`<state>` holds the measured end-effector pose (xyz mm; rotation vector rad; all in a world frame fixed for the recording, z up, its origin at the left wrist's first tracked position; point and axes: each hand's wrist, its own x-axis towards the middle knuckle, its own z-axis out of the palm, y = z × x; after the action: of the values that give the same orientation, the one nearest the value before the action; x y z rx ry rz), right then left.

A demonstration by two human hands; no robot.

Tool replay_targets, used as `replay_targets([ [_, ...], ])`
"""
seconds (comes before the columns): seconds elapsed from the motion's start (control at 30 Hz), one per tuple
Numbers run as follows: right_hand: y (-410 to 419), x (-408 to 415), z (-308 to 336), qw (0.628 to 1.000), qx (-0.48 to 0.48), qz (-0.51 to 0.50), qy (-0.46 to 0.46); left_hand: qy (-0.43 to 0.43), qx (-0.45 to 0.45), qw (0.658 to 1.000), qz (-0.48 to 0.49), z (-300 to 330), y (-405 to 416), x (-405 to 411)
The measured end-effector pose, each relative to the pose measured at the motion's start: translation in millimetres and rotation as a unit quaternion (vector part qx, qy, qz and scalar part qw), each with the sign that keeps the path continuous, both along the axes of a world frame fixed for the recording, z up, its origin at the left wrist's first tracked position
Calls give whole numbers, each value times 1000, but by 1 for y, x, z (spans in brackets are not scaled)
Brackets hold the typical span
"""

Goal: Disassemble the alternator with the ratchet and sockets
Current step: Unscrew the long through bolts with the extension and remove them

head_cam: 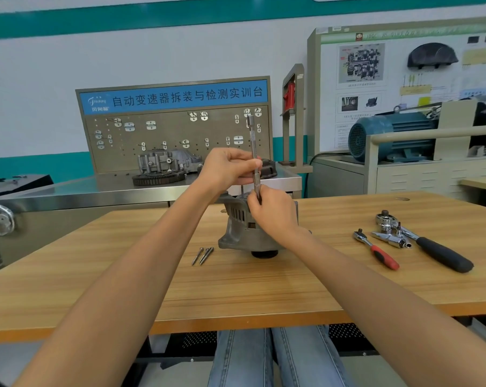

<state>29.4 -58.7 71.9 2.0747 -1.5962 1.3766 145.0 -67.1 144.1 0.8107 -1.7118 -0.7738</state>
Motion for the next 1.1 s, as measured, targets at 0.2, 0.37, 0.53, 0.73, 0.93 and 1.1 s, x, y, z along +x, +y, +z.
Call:
replay_targets([
  [0.2, -1, 0, 2, 1000, 8, -15, 17, -51, -15, 999, -3, 2, -2, 0],
  [0.37, -2, 0, 1, 1000, 9, -18, 14, -72, -14, 997, -11, 3, -6, -5],
  [0.53, -4, 0, 1, 1000, 10, -15, 11, -56, -3, 998, -13, -3, -9, -6],
  [0.73, -3, -1, 0, 1000, 11, -14, 23, -29, 10, 999, -40, -7, -8, -3],
  [0.93, -1, -1, 1, 1000, 0, -5, 29, -35, 22, 996, -76, -12, -10, 6],
  [1.1, -2, -3, 0, 1000, 9, 22, -4, -40, 39, 995, -88, -10, -11, 7],
])
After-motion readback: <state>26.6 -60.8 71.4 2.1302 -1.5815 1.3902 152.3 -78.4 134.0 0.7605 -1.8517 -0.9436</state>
